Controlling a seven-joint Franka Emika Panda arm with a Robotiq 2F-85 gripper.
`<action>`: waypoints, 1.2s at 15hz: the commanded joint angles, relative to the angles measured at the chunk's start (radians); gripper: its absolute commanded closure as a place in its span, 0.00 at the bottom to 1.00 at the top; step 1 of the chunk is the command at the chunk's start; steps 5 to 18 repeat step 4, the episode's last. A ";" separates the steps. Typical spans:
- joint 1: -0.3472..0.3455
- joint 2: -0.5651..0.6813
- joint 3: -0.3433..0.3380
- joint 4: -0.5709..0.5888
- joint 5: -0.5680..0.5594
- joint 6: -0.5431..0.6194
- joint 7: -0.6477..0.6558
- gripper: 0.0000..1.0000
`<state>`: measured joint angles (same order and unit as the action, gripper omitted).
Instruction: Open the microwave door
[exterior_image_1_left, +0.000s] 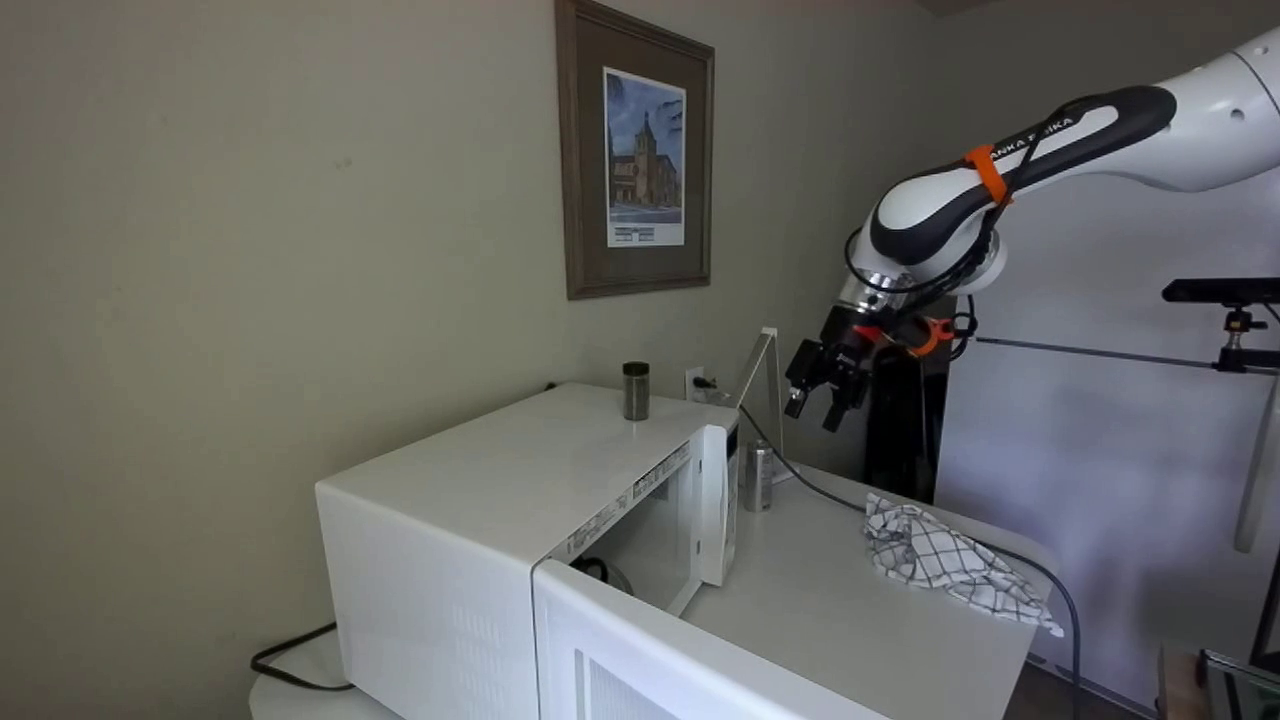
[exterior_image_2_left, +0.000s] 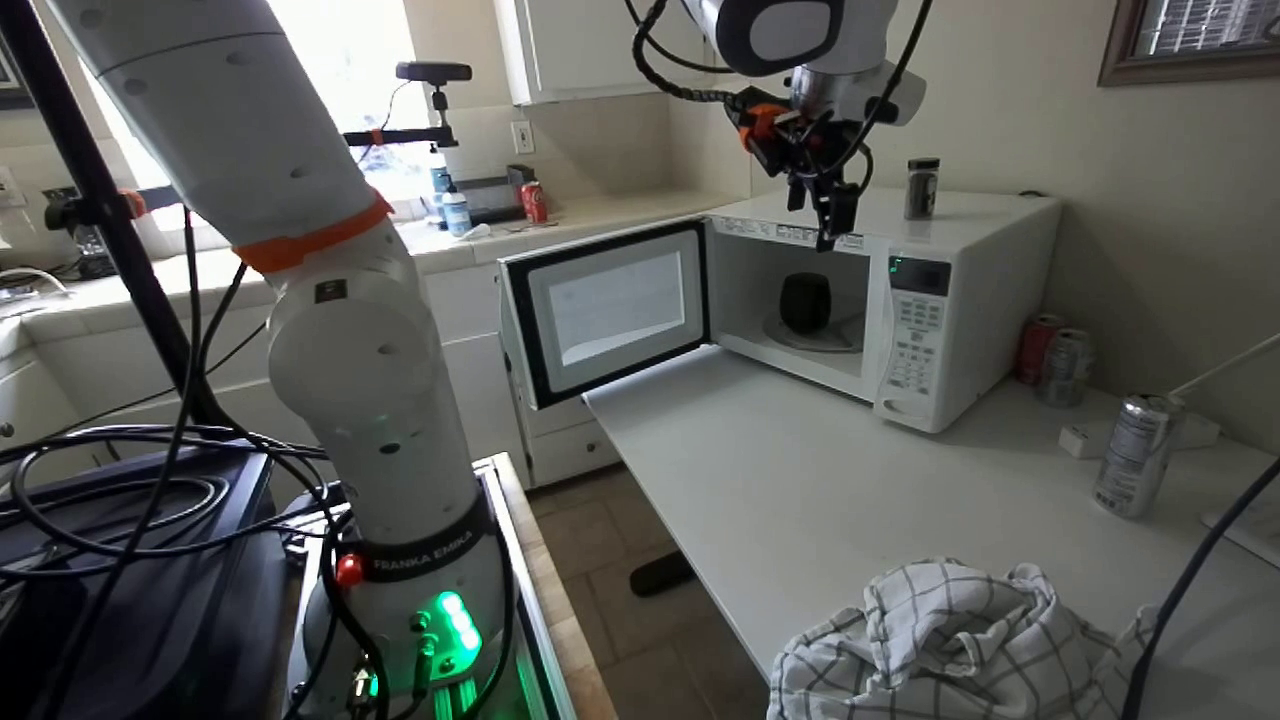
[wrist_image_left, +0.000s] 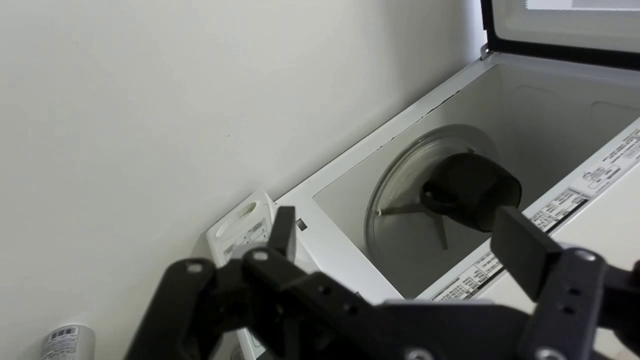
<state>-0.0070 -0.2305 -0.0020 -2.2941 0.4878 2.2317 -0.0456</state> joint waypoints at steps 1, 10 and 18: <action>0.013 0.000 -0.015 0.001 -0.005 0.000 0.003 0.00; 0.012 0.000 -0.017 -0.001 -0.004 -0.001 0.003 0.00; 0.012 0.000 -0.017 -0.001 -0.004 -0.001 0.003 0.00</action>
